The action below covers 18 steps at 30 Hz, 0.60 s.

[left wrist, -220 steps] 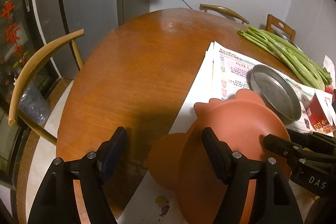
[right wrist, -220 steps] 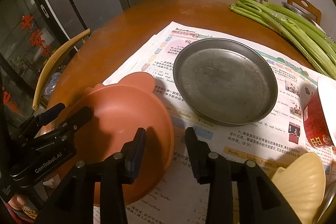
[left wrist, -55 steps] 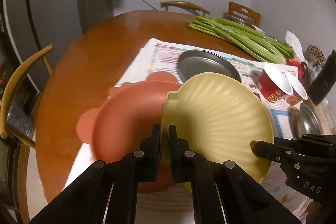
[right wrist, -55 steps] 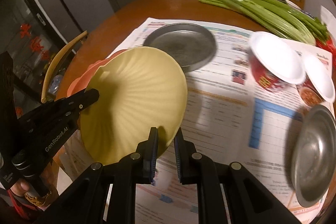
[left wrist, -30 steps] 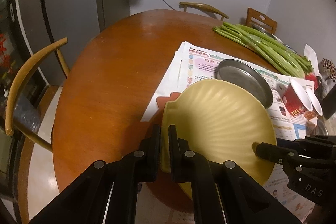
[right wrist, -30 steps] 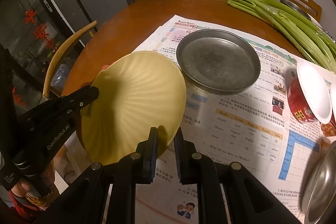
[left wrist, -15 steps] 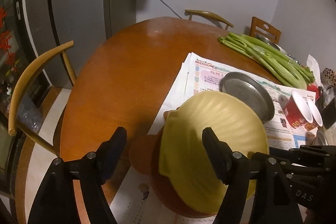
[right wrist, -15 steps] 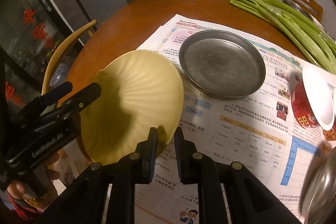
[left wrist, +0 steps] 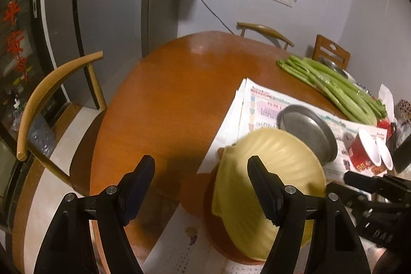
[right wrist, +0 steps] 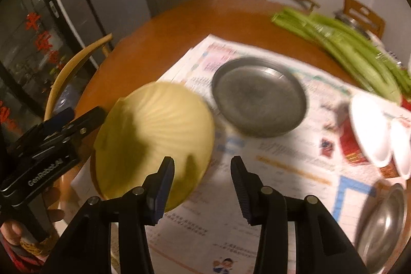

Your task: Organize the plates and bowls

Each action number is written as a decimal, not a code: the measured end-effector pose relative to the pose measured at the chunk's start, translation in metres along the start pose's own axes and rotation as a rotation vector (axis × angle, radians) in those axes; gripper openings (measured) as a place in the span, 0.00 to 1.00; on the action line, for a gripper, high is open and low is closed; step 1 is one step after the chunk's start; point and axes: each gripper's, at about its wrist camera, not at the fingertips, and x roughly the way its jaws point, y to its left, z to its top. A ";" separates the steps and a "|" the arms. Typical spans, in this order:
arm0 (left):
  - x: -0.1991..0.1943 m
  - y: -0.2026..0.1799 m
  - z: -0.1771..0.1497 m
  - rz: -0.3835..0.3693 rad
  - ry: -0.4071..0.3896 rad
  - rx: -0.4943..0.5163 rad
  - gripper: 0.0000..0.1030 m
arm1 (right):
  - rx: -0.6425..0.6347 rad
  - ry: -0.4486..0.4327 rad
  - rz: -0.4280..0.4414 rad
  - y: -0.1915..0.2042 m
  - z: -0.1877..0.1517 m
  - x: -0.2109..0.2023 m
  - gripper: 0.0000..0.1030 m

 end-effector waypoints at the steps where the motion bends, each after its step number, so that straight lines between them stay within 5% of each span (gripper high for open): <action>1: -0.001 0.000 0.002 -0.008 -0.004 0.001 0.74 | 0.004 -0.011 -0.010 -0.003 0.001 -0.004 0.44; 9: 0.011 -0.026 0.047 -0.053 -0.013 0.078 0.74 | 0.169 -0.032 -0.043 -0.067 0.015 -0.028 0.44; 13: 0.039 -0.047 0.069 -0.161 0.073 0.081 0.74 | 0.225 -0.023 -0.059 -0.097 0.030 -0.022 0.44; 18: 0.085 -0.084 0.081 -0.120 0.148 0.145 0.74 | 0.256 0.021 -0.062 -0.120 0.053 -0.001 0.44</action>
